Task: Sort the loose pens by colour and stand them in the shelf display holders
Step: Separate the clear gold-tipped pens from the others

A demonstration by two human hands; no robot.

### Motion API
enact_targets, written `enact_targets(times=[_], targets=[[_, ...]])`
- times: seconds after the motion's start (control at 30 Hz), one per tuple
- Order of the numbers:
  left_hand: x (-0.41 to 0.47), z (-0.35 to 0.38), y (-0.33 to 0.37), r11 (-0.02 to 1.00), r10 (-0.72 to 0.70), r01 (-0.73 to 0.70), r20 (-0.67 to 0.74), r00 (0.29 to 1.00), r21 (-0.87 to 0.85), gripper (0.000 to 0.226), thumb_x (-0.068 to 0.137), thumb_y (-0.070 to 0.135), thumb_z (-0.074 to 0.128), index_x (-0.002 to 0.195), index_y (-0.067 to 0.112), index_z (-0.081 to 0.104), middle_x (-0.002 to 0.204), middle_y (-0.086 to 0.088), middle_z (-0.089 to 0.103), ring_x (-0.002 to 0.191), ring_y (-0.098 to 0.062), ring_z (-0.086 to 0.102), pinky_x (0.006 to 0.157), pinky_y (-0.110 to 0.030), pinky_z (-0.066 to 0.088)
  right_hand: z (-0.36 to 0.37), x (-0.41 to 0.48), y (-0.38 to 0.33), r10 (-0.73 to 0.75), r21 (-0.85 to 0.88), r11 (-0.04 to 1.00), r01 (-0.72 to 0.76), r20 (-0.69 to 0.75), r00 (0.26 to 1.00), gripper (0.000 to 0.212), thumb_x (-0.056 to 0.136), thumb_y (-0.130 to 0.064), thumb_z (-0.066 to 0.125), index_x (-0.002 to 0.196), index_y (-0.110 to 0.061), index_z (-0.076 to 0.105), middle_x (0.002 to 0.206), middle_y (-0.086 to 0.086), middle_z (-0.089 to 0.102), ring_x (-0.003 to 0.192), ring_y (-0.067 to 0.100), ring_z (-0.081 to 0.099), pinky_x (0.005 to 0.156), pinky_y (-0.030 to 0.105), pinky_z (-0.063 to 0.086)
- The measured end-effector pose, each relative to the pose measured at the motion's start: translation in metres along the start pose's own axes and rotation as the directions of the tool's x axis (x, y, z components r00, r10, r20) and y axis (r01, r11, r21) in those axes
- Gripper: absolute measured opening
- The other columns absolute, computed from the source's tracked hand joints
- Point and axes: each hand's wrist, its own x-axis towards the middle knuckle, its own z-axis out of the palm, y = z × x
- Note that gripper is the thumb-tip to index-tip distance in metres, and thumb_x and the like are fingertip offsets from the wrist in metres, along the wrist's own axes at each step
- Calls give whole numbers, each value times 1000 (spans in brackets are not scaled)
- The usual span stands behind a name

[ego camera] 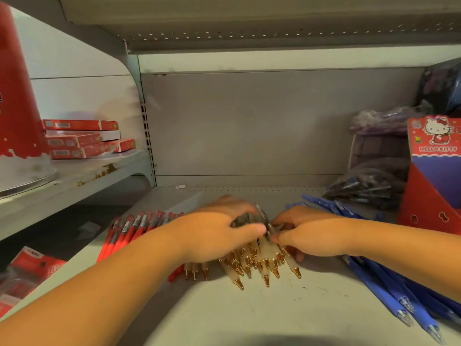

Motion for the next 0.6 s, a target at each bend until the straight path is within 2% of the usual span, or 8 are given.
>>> enact_targets(times=[0.07, 0.13, 0.2, 0.3, 0.37, 0.47, 0.53, 0.6], targets=[[5, -10, -12, 994, -97, 94, -65, 993, -51, 42, 99, 60, 36, 137, 43, 42, 131, 17, 49, 110, -1, 48, 91, -24, 37, -7, 3, 5, 9, 7, 1000, -10, 7, 1000, 32, 99, -45, 46, 86, -25, 67, 69, -4, 71, 54, 2, 65, 54, 18, 49], [11, -16, -24, 982, -185, 181, -111, 976, -44, 38, 100, 54, 42, 135, 41, 46, 143, 15, 44, 122, -8, 44, 99, -29, 36, -14, 10, 11, 12, -35, 999, -13, -22, 1000, 32, 100, -44, 46, 90, -23, 68, 75, 2, 72, 52, 3, 62, 49, 15, 48], [16, -14, -32, 975, -224, 224, -94, 970, -14, 46, 96, 61, 44, 136, 39, 46, 147, 12, 42, 128, -13, 43, 106, -35, 36, -20, 25, 15, 13, -87, 996, -20, -77, 997, 25, 99, -43, 47, 96, -26, 66, 87, 5, 73, 60, 10, 65, 52, 19, 52], [24, -5, -39, 975, -220, 220, -28, 975, 33, 58, 90, 71, 42, 137, 37, 45, 148, 9, 43, 130, -16, 43, 108, -38, 36, -24, 51, 16, 17, -73, 997, -26, -110, 994, 22, 99, -36, 51, 100, -19, 65, 96, 11, 71, 69, 16, 63, 60, 27, 51], [32, -3, -45, 972, -214, 215, -19, 977, 91, 57, 92, 70, 39, 137, 35, 45, 148, 5, 45, 128, -18, 46, 106, -38, 37, -26, 64, 13, -12, -121, 993, -6, -152, 988, 22, 100, -37, 50, 105, -21, 64, 97, 2, 68, 79, 11, 62, 67, 26, 48], [49, -12, -62, 959, -253, 256, -36, 967, 122, 44, 101, 51, 38, 135, 26, 49, 140, -3, 54, 116, -18, 54, 97, -33, 40, -26, 79, 6, -69, -127, 991, 45, -192, 979, 26, 101, -35, 47, 114, -20, 64, 103, -3, 65, 91, 8, 59, 80, 27, 46], [60, -17, -74, 944, -300, 299, -11, 954, 137, 39, 103, 39, 38, 128, 17, 57, 129, -6, 60, 102, -15, 58, 85, -31, 43, -21, 84, 4, -89, -100, 992, 73, -170, 981, 28, 101, -38, 46, 115, -20, 63, 104, -2, 65, 93, 9, 59, 80, 28, 45], [70, -19, -84, 928, -344, 335, 30, 939, 161, 40, 104, 32, 34, 125, 10, 61, 126, -10, 62, 105, -20, 60, 90, -34, 45, -14, 85, 4, -129, -80, 990, 120, -125, 984, 35, 99, -48, 44, 119, -25, 60, 109, -5, 63, 98, 9, 58, 80, 28, 43]])
